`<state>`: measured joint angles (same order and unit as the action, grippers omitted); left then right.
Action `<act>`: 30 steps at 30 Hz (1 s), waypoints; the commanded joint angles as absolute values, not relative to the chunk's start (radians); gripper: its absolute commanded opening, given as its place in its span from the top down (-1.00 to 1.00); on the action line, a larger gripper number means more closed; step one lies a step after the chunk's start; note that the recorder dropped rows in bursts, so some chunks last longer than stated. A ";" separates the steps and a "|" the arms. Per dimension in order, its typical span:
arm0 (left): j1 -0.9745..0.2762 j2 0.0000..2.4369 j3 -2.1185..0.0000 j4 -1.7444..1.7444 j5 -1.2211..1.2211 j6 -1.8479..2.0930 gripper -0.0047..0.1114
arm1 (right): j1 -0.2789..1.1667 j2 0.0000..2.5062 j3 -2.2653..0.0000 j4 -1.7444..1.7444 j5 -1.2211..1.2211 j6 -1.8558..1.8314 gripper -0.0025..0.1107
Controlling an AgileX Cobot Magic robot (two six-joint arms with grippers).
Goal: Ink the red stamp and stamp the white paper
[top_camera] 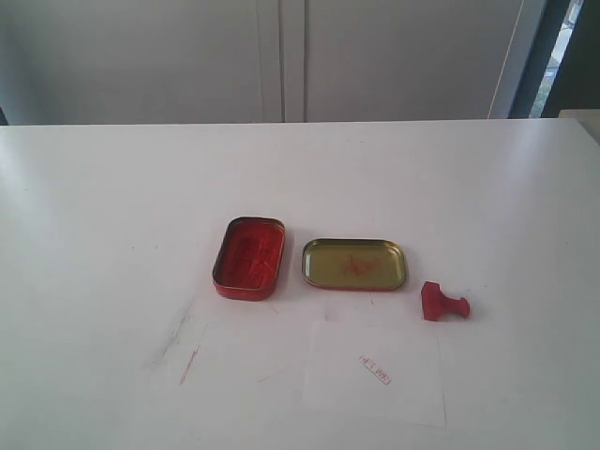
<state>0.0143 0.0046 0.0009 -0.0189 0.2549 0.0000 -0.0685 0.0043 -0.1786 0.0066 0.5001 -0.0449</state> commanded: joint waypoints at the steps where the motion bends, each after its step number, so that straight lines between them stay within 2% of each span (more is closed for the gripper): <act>1: 0.010 0.000 0.000 -0.022 0.254 0.000 0.92 | -0.073 0.000 -0.131 0.000 0.397 -0.038 0.96; 11: 0.010 0.000 0.000 -0.022 0.254 0.000 0.92 | -0.073 0.000 -0.039 -0.010 0.391 -0.038 0.96; 30: 0.010 0.000 0.000 -0.022 0.254 0.000 0.92 | -0.073 0.000 0.000 -0.033 0.350 -0.038 0.96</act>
<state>0.0143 0.0046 0.0009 -0.0189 0.2549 0.0000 -0.0685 0.0043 -0.0057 -0.0256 0.3651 -0.0449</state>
